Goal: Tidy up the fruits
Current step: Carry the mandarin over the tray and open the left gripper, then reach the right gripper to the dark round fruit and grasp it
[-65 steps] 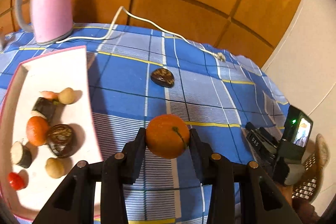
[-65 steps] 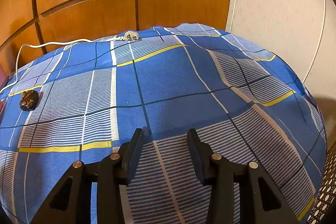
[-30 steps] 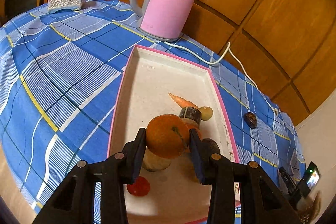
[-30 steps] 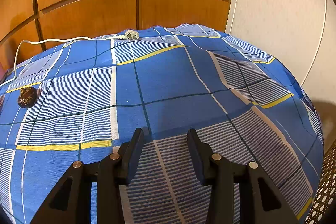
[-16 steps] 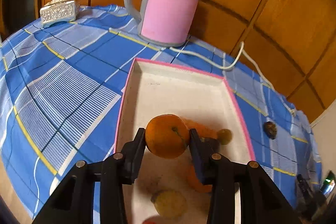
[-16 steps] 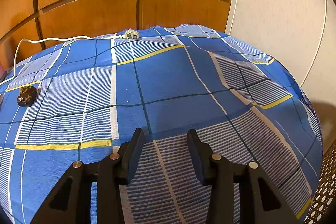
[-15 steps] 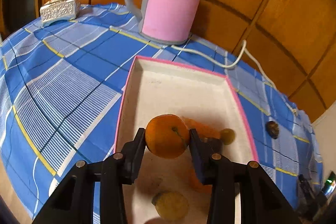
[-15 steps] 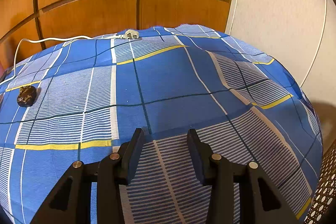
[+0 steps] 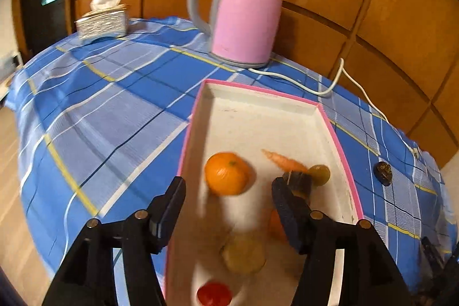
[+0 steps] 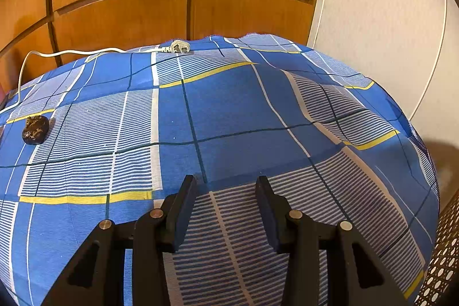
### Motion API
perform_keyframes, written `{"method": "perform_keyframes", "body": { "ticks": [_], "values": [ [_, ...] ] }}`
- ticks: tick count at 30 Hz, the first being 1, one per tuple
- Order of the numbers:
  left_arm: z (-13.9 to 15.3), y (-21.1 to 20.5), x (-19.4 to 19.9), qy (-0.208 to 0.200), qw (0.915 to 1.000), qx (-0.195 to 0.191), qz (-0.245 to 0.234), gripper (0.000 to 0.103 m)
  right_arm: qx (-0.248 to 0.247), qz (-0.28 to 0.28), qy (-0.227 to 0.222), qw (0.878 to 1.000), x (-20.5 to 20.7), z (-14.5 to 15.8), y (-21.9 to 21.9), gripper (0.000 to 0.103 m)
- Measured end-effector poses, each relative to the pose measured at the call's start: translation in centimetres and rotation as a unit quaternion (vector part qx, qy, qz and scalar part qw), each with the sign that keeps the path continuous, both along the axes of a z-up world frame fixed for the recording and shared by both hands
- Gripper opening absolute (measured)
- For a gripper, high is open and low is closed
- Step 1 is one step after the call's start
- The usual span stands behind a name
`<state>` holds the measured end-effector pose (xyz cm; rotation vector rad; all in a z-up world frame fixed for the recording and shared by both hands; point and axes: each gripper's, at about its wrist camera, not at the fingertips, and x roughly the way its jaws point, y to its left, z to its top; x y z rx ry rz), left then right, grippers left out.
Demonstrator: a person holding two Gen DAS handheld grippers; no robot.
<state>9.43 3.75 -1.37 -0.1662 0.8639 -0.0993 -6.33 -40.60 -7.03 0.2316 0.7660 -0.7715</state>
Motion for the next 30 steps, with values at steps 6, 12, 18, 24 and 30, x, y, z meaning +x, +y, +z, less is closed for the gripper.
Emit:
{"method": "perform_keyframes", "body": {
  "ticks": [6, 12, 18, 24, 30],
  "values": [
    [0.2, 1.5, -2.7, 0.002, 0.9996, -0.009, 0.026, 0.072, 0.000, 0.000, 0.000, 1.000, 0.0, 0.0, 0.0, 0.043],
    [0.2, 2.5, -4.6, 0.003, 0.9989, -0.012, 0.044, 0.074, 0.000, 0.000, 0.000, 1.000, 0.0, 0.1, -0.1, 0.043],
    [-0.5, 3.1, -6.2, 0.008, 0.9979, -0.020, 0.062, 0.081, 0.000, 0.000, 0.000, 1.000, 0.0, 0.1, 0.0, 0.043],
    [-1.7, 2.9, -6.9, 0.025, 0.9975, -0.025, 0.062, 0.084, 0.000, 0.000, 0.001, 1.000, -0.1, 0.1, 0.0, 0.043],
    [-2.5, 2.7, -7.0, 0.034, 0.9975, -0.027, 0.056, 0.086, -0.002, 0.000, 0.005, 1.000, 0.0, 0.1, 0.1, 0.043]
  ]
}}
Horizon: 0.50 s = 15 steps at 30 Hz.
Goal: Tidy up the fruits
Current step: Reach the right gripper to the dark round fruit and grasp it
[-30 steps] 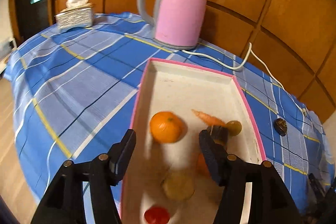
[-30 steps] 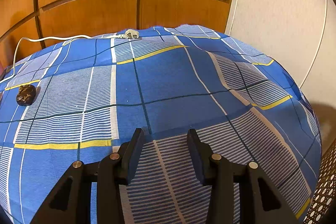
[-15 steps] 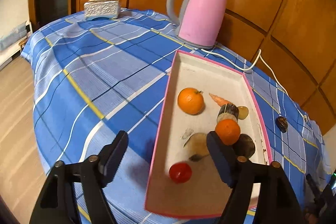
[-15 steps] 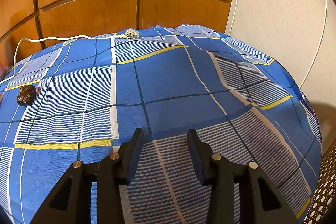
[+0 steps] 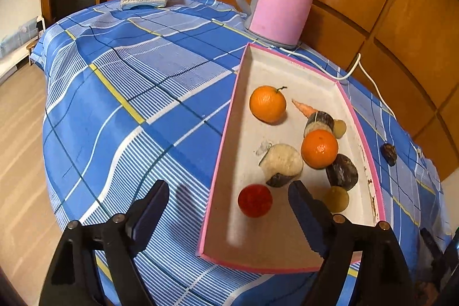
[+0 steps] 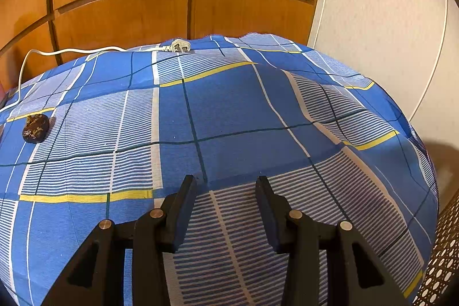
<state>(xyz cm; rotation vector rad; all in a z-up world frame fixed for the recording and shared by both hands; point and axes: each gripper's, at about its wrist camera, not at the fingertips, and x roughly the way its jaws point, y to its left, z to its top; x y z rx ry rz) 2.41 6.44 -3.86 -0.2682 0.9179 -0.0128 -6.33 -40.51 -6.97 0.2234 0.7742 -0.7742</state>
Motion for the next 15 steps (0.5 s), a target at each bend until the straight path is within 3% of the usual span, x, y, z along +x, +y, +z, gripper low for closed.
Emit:
{"method": "perform_keyframes", "body": {
  "ticks": [15],
  "values": [
    [-1.5, 0.6, 0.3, 0.020, 0.9997, -0.011, 0.001, 0.086, -0.012, 0.006, 0.036, 0.999, 1.0, 0.5, 0.3, 0.043]
  ]
}}
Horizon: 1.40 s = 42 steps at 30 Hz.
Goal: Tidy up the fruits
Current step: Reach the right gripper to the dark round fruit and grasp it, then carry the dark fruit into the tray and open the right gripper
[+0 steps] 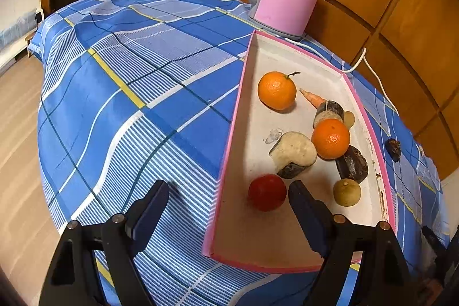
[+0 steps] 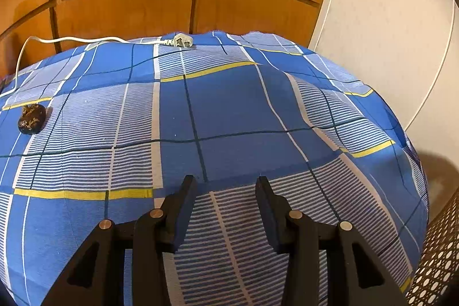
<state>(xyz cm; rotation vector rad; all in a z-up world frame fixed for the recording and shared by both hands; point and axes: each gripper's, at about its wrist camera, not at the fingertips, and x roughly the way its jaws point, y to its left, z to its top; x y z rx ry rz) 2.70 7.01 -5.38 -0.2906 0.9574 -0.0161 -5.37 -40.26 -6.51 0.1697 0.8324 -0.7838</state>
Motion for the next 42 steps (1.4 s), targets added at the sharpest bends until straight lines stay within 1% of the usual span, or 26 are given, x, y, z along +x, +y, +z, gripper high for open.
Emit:
{"method": "perform_keyframes", "body": {
  "ticks": [3, 6, 9, 11, 12, 13, 15, 16, 17, 21, 23, 25, 33, 36, 37, 38, 42],
  "values": [
    [-0.1, 0.0, 0.0, 0.002, 1.0000, 0.000, -0.001, 0.086, 0.016, 0.001, 0.005, 1.000, 0.2, 0.3, -0.4, 0.043],
    [-0.2, -0.1, 0.1, 0.004, 1.0000, -0.001, -0.002, 0.086, 0.055, 0.018, -0.004, 0.998, 0.5, 0.6, -0.7, 0.043],
    [-0.3, -0.2, 0.1, 0.004, 1.0000, 0.000, -0.003, 0.086, 0.098, 0.052, -0.019, 0.994, 1.4, 0.8, 0.1, 0.044],
    [-0.3, -0.2, 0.1, 0.004, 1.0000, -0.001, -0.004, 0.086, 0.140, 0.090, -0.030, 0.985, 2.6, 0.8, 1.1, 0.044],
    [-0.2, -0.1, 0.1, 0.003, 1.0000, -0.001, -0.003, 0.086, 0.151, 0.107, -0.036, 0.982, 3.2, 0.9, 1.6, 0.048],
    [-0.2, -0.1, 0.1, 0.003, 1.0000, -0.001, -0.002, 0.086, 0.162, 0.124, -0.041, 0.978, 3.9, 1.1, 2.1, 0.056],
    [-0.2, -0.1, 0.1, 0.002, 1.0000, -0.001, -0.002, 0.086, 0.178, 0.157, -0.050, 0.970, 5.6, 1.4, 3.3, 0.061],
    [-0.3, -0.1, 0.1, 0.003, 1.0000, -0.001, -0.002, 0.086, 0.183, 0.174, -0.052, 0.966, 6.5, 1.6, 3.9, 0.061],
    [-0.3, -0.1, 0.2, 0.005, 1.0000, -0.001, -0.002, 0.086, 0.184, 0.196, -0.051, 0.962, 7.7, 1.8, 4.8, 0.061],
    [-0.5, 0.0, 0.2, 0.008, 1.0000, -0.001, -0.001, 0.086, 0.167, 0.248, -0.034, 0.954, 11.5, 2.0, 7.4, 0.061],
    [-0.6, 0.1, 0.3, 0.010, 0.9999, -0.001, -0.001, 0.086, 0.168, 0.257, -0.025, 0.951, 13.1, 1.8, 8.1, 0.061],
    [-0.7, 0.2, 0.4, 0.013, 0.9999, -0.001, 0.000, 0.086, 0.166, 0.257, -0.017, 0.952, 14.7, 1.4, 8.4, 0.061],
    [-0.8, 0.1, 0.5, 0.015, 0.9999, 0.002, 0.000, 0.088, 0.153, 0.269, -0.002, 0.951, 18.7, 0.8, 8.7, 0.062],
    [-0.8, 0.1, 0.6, 0.015, 0.9999, 0.002, 0.000, 0.088, 0.144, 0.277, 0.016, 0.950, 20.0, 0.5, 8.9, 0.061],
    [-0.8, 0.0, 0.6, 0.015, 0.9999, 0.003, -0.001, 0.088, 0.139, 0.279, 0.017, 0.950, 20.2, 0.4, 9.0, 0.054],
    [-0.8, 0.0, 0.6, 0.015, 0.9999, 0.004, -0.001, 0.089, 0.134, 0.285, 0.016, 0.949, 20.3, 0.4, 9.1, 0.051],
    [-0.8, 0.1, 0.6, 0.015, 0.9999, 0.000, 0.000, 0.089, 0.126, 0.284, 0.022, 0.950, 19.2, 0.8, 9.1, 0.051]
  ]
}}
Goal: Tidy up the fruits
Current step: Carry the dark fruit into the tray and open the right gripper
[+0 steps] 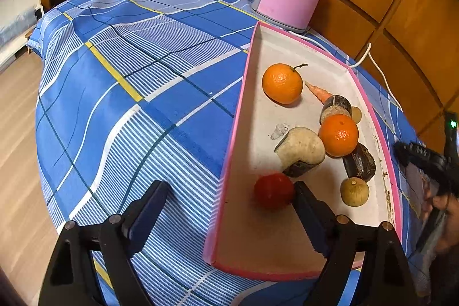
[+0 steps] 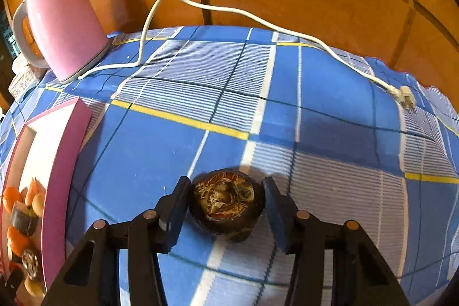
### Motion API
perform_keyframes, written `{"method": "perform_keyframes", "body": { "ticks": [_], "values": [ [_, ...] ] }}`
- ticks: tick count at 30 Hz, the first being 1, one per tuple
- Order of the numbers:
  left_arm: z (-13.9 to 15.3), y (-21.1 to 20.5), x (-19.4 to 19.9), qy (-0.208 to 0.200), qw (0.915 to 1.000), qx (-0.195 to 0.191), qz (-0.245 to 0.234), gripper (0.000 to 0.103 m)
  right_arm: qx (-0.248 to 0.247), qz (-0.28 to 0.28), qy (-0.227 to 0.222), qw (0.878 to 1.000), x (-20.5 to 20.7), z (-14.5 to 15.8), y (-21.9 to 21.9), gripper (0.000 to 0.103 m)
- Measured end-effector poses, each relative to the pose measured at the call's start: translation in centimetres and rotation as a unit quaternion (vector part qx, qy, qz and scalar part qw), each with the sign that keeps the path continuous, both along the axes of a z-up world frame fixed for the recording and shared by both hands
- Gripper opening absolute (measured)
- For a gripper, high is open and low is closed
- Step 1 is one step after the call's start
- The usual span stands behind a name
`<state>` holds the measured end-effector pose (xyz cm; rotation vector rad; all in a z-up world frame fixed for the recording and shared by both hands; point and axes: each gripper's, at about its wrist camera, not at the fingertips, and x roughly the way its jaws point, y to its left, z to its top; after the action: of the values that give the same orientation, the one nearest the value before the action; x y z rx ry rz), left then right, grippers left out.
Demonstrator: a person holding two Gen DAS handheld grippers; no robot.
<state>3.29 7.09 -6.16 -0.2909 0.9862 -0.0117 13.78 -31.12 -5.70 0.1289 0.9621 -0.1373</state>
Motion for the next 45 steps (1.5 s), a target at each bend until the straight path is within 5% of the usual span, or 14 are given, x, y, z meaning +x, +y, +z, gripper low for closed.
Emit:
{"method": "perform_keyframes", "body": {
  "ticks": [8, 20, 45],
  "values": [
    [0.0, -0.3, -0.2, 0.000, 1.0000, 0.000, -0.008, 0.089, 0.012, -0.047, 0.008, 0.999, -6.6, -0.3, -2.7, 0.051],
    [0.7, -0.8, -0.9, -0.011, 0.9998, 0.001, -0.014, 0.089, -0.037, -0.106, -0.028, 0.993, -15.7, -0.6, -4.8, 0.051],
    [2.5, -1.1, -2.0, -0.028, 0.9995, 0.018, 0.001, 0.089, -0.041, -0.105, -0.067, 0.991, -16.9, -1.2, -4.7, 0.052]
  ]
}}
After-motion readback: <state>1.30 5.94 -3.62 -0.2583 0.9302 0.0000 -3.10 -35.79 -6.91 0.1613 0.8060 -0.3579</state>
